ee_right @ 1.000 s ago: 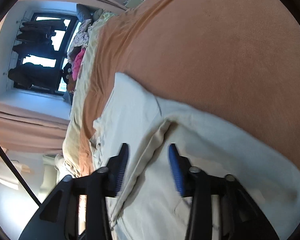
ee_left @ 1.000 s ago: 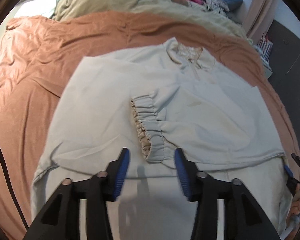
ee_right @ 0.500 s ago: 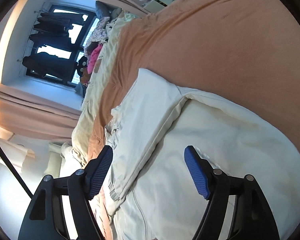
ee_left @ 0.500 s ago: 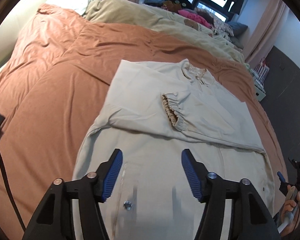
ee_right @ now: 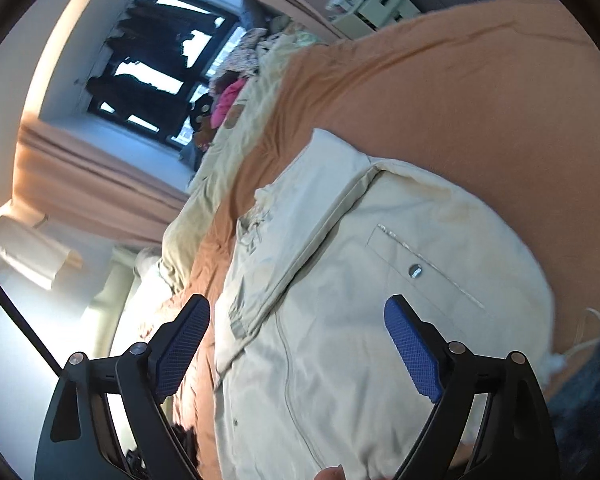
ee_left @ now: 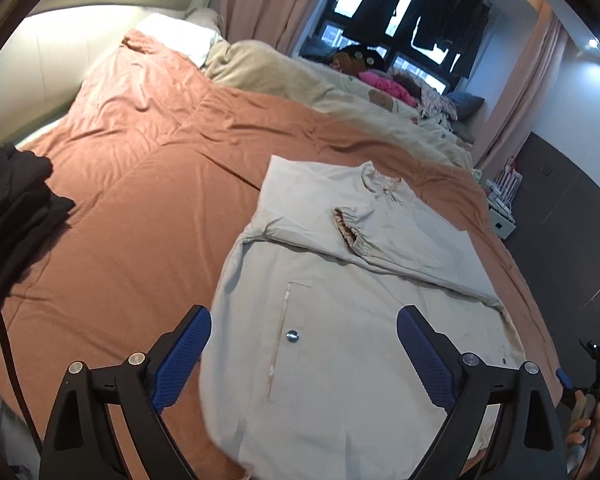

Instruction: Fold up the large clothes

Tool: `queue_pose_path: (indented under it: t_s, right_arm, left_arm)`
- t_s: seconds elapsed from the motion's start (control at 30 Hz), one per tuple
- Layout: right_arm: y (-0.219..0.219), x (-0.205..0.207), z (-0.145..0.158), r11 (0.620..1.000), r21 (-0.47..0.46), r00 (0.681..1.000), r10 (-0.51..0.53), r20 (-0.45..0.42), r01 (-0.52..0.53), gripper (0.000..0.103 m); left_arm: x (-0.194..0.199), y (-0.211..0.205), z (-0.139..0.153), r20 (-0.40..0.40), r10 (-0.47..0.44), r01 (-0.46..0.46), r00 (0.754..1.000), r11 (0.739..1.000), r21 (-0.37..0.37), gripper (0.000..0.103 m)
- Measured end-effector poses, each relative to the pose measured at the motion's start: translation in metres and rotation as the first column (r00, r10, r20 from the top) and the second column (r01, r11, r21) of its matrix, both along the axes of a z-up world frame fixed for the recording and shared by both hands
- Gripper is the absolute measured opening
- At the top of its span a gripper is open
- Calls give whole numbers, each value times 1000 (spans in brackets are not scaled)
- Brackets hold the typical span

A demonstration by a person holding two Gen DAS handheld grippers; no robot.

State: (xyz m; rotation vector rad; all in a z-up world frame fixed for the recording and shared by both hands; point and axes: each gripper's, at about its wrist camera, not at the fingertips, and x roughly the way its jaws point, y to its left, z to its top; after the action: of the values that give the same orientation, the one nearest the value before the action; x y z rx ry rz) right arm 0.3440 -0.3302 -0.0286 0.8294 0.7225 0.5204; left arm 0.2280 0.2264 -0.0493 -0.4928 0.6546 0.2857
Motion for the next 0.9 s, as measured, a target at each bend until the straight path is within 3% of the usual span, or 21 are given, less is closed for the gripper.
queue_pose_path:
  t_s: [0.23, 0.4, 0.5, 0.77, 0.9]
  right_arm:
    - [-28, -31, 7, 990, -132, 997, 51, 60, -43, 88]
    - [-49, -43, 7, 982, -178, 992, 88, 93, -70, 88]
    - [-58, -50, -1, 970, -232, 992, 91, 93, -67, 88]
    - [-64, -41, -32, 959, -275, 995, 89, 38, -75, 88]
    - [-60, -26, -46, 958, -273, 995, 96, 4, -91, 76]
  left_arm:
    - [-44, 3, -6, -8, 19, -20, 1000, 1000, -10, 95]
    - [-74, 4, -18, 0, 8, -8, 1000, 1000, -25, 94]
    - [-89, 3, -28, 1, 0, 0, 1000, 999, -44, 89]
    - [-107, 14, -60, -22, 10, -12, 1000, 993, -120, 70]
    - [-101, 19, -75, -39, 1, -7, 999, 989, -149, 63]
